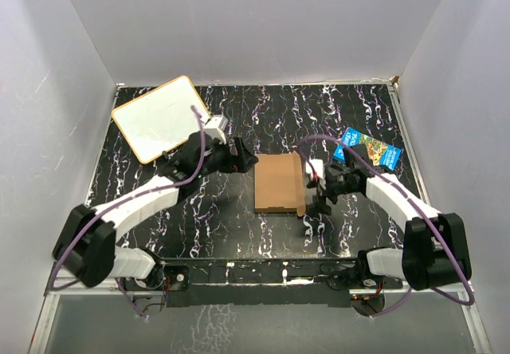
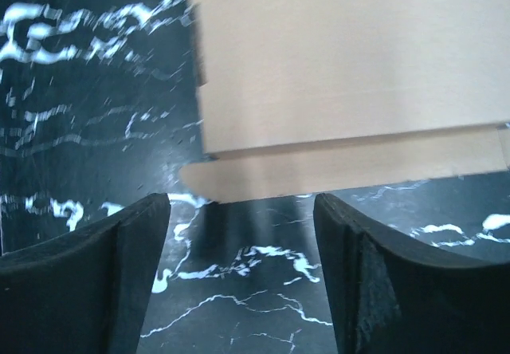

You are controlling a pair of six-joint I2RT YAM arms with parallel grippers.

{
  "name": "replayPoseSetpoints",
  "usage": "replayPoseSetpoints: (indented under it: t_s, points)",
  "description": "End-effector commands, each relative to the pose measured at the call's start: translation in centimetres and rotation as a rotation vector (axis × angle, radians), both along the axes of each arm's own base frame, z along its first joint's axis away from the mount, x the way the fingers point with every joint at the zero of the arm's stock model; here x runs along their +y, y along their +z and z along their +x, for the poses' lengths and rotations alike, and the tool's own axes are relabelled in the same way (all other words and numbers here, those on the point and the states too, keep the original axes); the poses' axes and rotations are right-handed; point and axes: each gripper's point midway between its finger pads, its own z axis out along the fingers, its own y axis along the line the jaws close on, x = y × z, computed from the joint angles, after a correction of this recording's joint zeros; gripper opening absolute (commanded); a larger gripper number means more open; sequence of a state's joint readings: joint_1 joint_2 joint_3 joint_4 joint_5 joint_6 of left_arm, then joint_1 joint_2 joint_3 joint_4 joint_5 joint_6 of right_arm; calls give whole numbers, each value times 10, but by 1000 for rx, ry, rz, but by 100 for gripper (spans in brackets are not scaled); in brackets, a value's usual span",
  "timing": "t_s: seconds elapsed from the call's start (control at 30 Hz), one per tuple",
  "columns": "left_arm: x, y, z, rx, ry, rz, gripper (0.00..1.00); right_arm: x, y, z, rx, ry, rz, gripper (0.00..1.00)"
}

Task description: Fold the paper box

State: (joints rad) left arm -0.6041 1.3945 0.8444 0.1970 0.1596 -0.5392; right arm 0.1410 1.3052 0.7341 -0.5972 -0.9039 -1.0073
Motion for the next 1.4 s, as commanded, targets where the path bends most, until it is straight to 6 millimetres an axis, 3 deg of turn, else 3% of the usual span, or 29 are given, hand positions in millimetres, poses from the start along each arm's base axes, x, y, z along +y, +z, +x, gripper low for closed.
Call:
replayPoseSetpoints:
  t_s: [0.0, 0.2, 0.37, 0.6, 0.8, 1.03, 1.27, 1.37]
  points:
    - [15, 41, -4, -210, 55, -164, 96, 8, -5, -26, -336, 303, 33, 81]
    - [26, 26, -24, -186, 62, -221, 97, 3, -28, -27, -425, 372, -42, 81]
    - [15, -10, -33, -34, 4, -159, 91, 1, -39, -19, -466, 373, -83, 79]
    - [-10, -67, -47, 134, -68, -41, 87, 8, -42, -22, -470, 397, -74, 78]
    - [-25, -94, -48, 195, -110, 4, 83, 10, -46, -25, -459, 408, -70, 78]
    - [-22, -120, -52, 264, -97, 46, 77, 11, -48, -23, -448, 397, -76, 72]
    - [-7, -135, -59, 305, -58, 97, 53, 14, -48, -22, -446, 390, -74, 66]
    - [-5, -140, -61, 322, -51, 100, 47, 17, -48, -24, -444, 400, -69, 64]
